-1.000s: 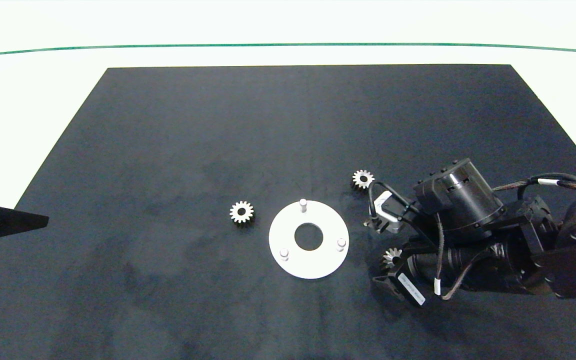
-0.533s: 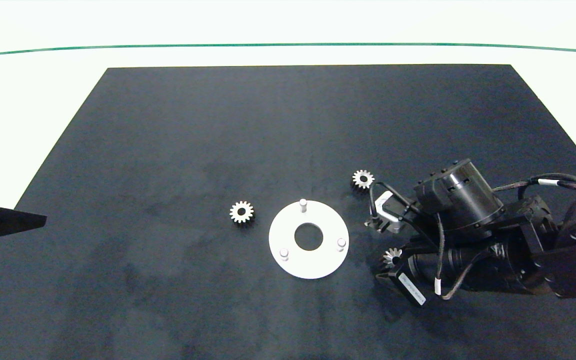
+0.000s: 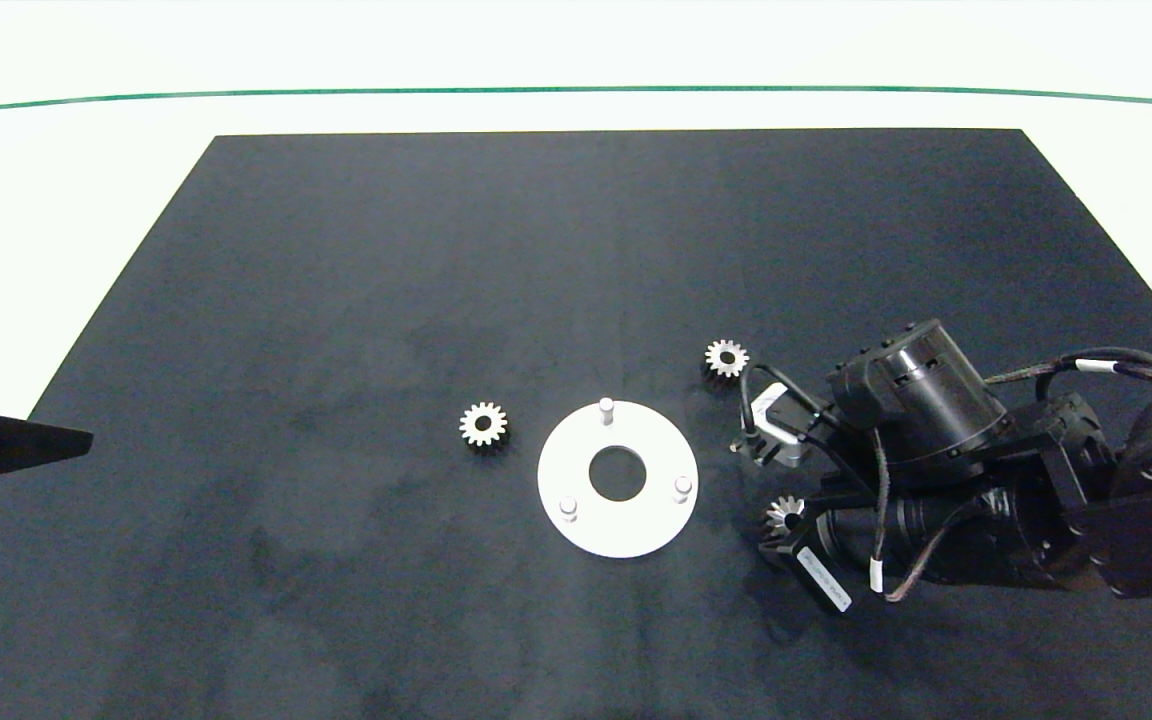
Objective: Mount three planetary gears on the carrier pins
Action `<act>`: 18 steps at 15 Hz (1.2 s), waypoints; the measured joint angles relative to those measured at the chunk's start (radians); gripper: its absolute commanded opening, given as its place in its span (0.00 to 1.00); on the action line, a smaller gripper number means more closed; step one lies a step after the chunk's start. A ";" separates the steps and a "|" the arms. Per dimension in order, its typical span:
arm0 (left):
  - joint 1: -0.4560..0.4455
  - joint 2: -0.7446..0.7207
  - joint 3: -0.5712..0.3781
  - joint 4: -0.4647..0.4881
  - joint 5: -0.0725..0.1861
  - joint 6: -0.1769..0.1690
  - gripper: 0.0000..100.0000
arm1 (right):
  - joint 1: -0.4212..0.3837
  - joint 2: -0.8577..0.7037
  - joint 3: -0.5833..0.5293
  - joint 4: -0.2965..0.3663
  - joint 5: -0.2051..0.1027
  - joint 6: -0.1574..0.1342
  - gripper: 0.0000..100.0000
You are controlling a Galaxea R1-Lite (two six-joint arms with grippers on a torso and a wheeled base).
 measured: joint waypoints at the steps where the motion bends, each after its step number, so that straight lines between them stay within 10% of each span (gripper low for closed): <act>1: 0.000 0.000 0.000 0.000 0.000 0.000 1.00 | 0.000 0.000 0.000 0.000 0.000 0.000 0.42; 10: 0.000 0.000 0.000 0.000 0.000 0.000 1.00 | 0.044 -0.027 -0.030 0.004 -0.001 0.000 0.28; 18: -0.001 0.000 0.001 0.000 0.000 0.001 1.00 | 0.124 0.026 -0.298 0.154 -0.011 0.057 0.28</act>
